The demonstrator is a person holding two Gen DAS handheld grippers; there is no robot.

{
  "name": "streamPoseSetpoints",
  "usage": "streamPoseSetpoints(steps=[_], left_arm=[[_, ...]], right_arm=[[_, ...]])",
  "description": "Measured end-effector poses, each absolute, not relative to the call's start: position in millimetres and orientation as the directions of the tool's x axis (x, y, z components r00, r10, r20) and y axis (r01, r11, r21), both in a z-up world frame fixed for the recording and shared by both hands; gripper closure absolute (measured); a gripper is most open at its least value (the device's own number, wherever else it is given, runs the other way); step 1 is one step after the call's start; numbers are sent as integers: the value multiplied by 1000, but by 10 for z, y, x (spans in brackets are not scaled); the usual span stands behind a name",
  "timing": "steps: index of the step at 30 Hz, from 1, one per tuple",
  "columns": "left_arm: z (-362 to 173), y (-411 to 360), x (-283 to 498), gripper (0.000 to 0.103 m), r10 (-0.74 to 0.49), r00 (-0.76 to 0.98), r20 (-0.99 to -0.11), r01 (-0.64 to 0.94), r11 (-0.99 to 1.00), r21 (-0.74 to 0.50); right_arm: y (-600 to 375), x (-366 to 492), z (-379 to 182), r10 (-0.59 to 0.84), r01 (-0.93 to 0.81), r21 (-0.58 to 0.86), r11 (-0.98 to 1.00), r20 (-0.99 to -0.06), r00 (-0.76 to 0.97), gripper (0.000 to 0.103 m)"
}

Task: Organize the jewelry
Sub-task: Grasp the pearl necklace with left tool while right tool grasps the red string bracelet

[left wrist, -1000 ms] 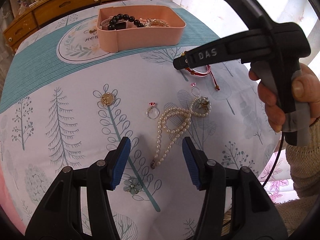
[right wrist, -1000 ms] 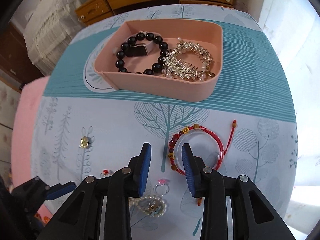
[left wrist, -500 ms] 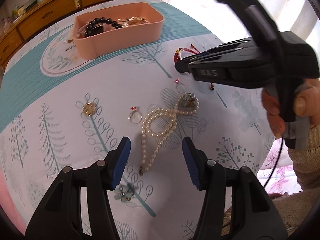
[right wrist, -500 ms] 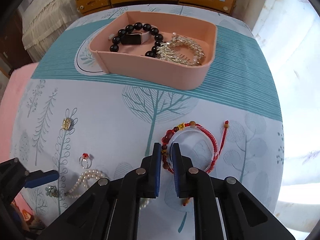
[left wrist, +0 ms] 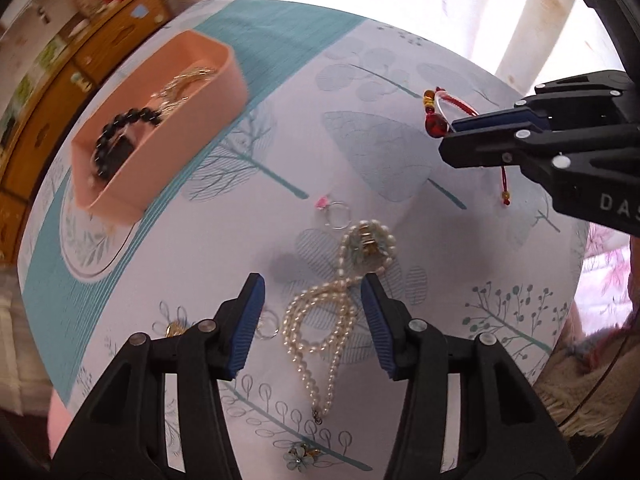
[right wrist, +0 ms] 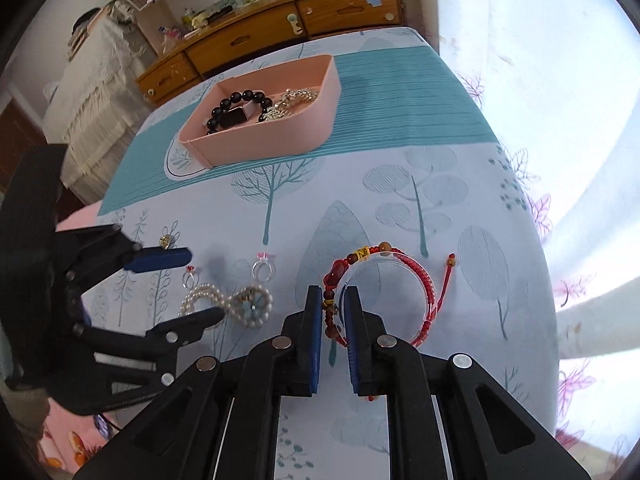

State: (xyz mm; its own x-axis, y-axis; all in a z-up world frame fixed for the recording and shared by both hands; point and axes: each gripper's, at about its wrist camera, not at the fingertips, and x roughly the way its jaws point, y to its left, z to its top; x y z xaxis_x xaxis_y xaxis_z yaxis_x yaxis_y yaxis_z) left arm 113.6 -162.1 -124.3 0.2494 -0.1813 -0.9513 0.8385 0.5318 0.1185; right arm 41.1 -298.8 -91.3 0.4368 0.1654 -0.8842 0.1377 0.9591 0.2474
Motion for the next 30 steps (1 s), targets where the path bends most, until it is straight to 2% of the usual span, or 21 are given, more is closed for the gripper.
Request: streamPoseSetpoints(steps=[4,6,11,20,23,30], left_arm=[[-1312,-1709,1080,66,-158,211,-965,882,457,118],[-1321,-1729,1093,75,-153,182,-971,892,441,98],[-1340,-1787,1137,83,-135,125,-983,920,387,64],[-1376,-1886,1334,85,-104,-3,-995,936,349,-39],[-1396,-1866,1583,100,-99,-99,-990,889,437,-133],[-1374,-1871,1627,100,-69,-71,-995,891,444,-94]], right_arm=[[-3054,239,-951,202,157,302,940,-867,456,92],[-3082,166,-959,218,160,322,933,-861,459,92],[-3128,82,-1018,237,178,342,923,-867,438,92],[-3173,100,-1107,272,186,383,905,-856,440,92],[-3188,112,-1130,280,194,394,898,-853,440,92],[-3242,98,-1179,280,207,403,891,-849,448,92]])
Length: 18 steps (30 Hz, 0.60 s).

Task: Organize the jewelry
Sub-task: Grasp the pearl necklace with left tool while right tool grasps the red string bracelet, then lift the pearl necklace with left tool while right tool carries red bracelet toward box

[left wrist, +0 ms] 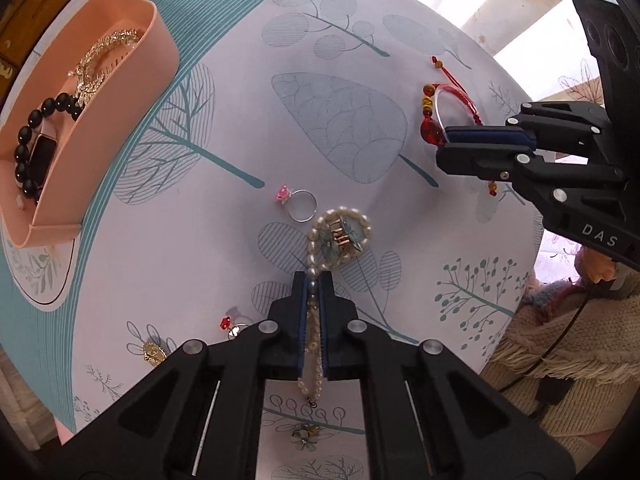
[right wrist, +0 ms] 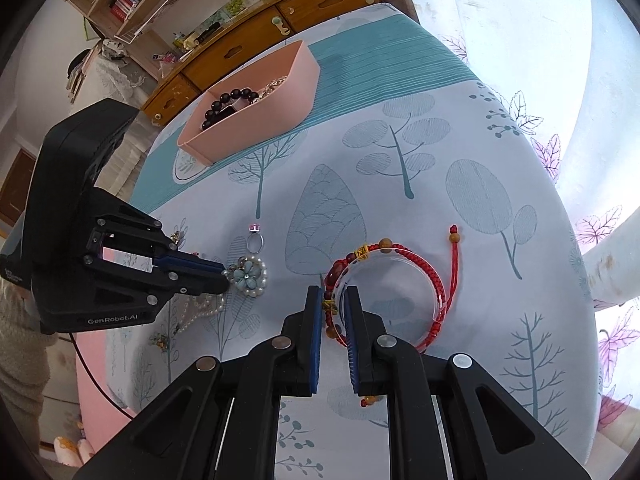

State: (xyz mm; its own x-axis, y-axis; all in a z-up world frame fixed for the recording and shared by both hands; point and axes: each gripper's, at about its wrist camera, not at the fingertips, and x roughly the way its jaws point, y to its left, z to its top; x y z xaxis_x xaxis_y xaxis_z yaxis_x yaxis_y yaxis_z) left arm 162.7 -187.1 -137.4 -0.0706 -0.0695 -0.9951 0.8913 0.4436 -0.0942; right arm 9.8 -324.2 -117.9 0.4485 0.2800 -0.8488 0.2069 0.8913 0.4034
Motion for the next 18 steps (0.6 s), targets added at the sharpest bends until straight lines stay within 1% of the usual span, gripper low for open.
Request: streamPoseSetpoints(steps=[3,6,12,18], left_arm=[[-1332,-1855,1625,100,-61,-34,-998,887,457,-58],[-1171,-1816,1577,100,-87,-1,-996,873,485,-43],[-624,-1624,1477,100,-196,75,-978,811,583,-55],[-37,-1432,1397,100,-305,185,-934,723,686,-80]], right_arm=[[-3240,95,-1201,283,210,406,889,-850,445,92],[-3223,94,-1193,285,206,408,889,-847,449,92],[-3196,77,-1076,296,178,419,890,-829,474,92],[-3069,87,-888,304,130,415,900,-814,496,92]])
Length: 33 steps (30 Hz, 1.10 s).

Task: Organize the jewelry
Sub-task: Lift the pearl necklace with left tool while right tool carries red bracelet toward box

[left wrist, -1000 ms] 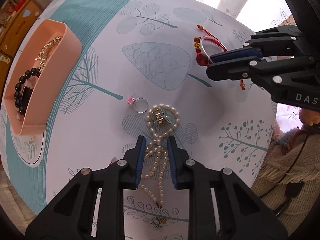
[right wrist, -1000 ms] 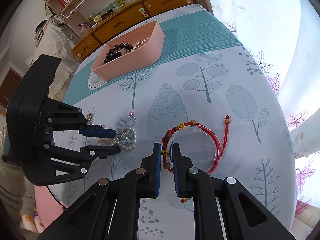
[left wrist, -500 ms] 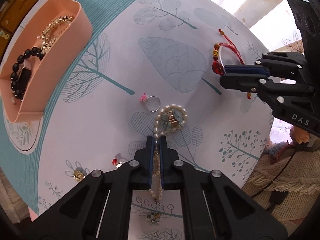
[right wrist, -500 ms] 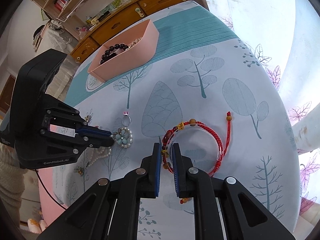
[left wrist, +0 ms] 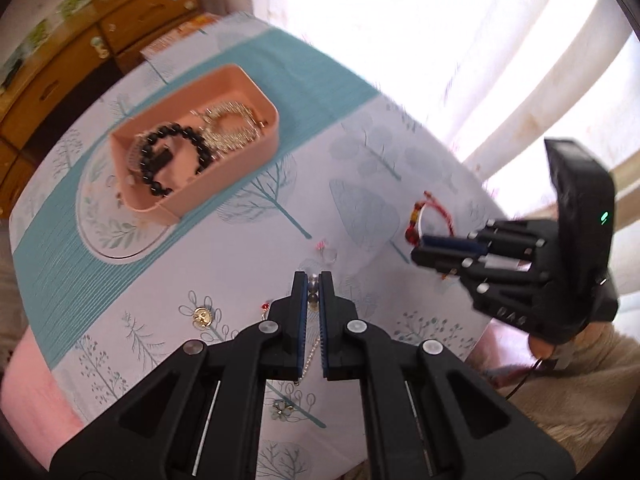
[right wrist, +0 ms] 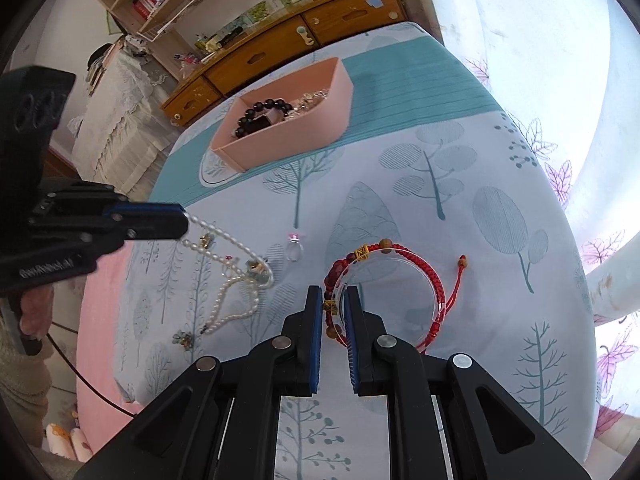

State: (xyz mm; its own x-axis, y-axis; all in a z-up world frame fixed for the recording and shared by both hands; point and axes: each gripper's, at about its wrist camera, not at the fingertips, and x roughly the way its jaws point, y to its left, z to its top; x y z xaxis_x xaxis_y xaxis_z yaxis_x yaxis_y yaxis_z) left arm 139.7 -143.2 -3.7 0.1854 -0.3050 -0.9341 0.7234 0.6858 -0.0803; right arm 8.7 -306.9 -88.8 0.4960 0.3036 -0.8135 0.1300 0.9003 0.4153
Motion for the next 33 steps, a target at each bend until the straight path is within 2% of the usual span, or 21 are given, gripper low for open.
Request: streamPoseSetpoints(steps=[9,13,20,27,33], left_arm=[[778,-1018,1310,100,-409,354,-841,622,775,-115],[1287,-848,1370,100,-439,455,-774,569,813,-127],[1859,-763,1656,100,-442,575,-688,514,850,-117],[1793,-965,2087,100,-414,590,-693,489,866,-101],[1354,-1072,2471,100,-395,570,-720,454,882,-124]], right_arm=[[-2835,147,-406,300,45,385,922,-782,546,92],[-2787,225,-81,300,6,373,928,-755,583,92],[-2835,578,466,277,-10,353,936,-715,642,92],[-2958,1052,648,240,32,342,939,-720,652,92],[-2995,1483,461,234,64,344,937,-753,615,92]])
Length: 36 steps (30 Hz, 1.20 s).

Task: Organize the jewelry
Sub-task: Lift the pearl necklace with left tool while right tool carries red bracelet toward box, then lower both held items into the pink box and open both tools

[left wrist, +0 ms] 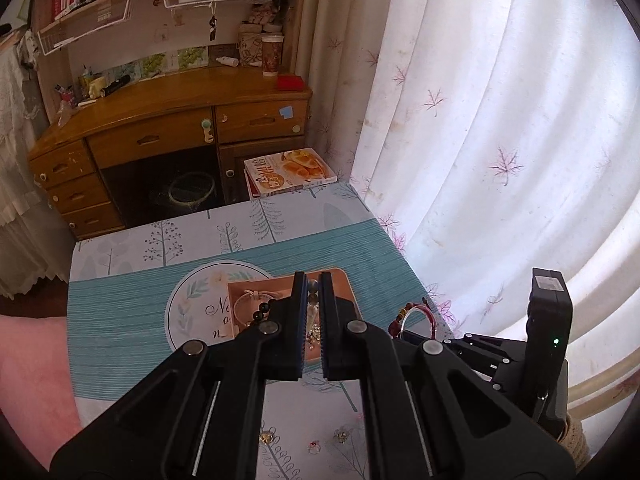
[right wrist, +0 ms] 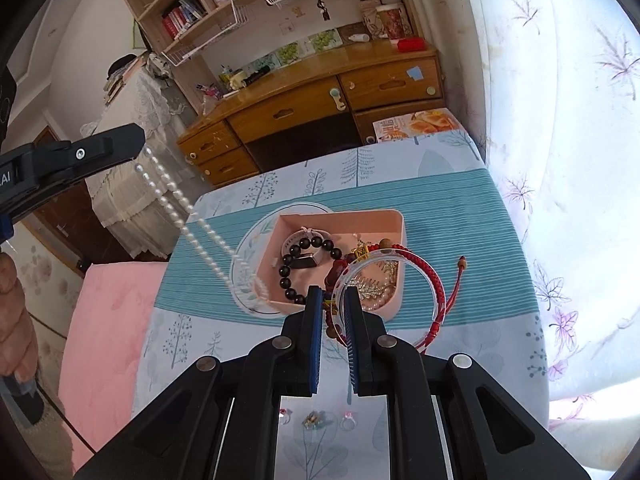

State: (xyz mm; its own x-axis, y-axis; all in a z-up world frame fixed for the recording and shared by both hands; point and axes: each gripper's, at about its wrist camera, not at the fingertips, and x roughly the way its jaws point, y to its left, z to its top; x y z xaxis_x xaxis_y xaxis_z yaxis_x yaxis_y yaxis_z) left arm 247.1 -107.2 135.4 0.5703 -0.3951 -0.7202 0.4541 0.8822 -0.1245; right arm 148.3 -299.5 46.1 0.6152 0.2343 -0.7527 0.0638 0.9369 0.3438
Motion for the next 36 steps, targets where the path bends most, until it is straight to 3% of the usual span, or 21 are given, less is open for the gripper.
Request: streamPoseSetpoints(steps=[13,22,25,27,29,36], left_arm=[[-4,-1056,3067,100,-316,466,-826,414,904,-112],[-540,-941,3013,99,-270,382,-884,436,896,-85],[-630,-830,3013,90,-273,360,-892,416,903,-109],[-650,-757,3006,71,-270,356,-895,395,911,-118],[-674,-665,3010,64,-268,360,-894,372,920,-126],[-661,-445,3025,64,-289,379,-879,333,929,-163]], right_arm=[[-2917,2035,-24,257,77,362,929,-780,570,92],[-2726,2412,-88,313,54,410,910,-768,559,92],[-2651,2568,-150,331,60,428,902,-774,539,92],[-2593,2666,-191,333,65,428,901,-782,527,92],[-2534,2777,-246,326,74,420,905,-793,514,92],[-2461,3079,-483,258,136,358,924,-845,468,92]])
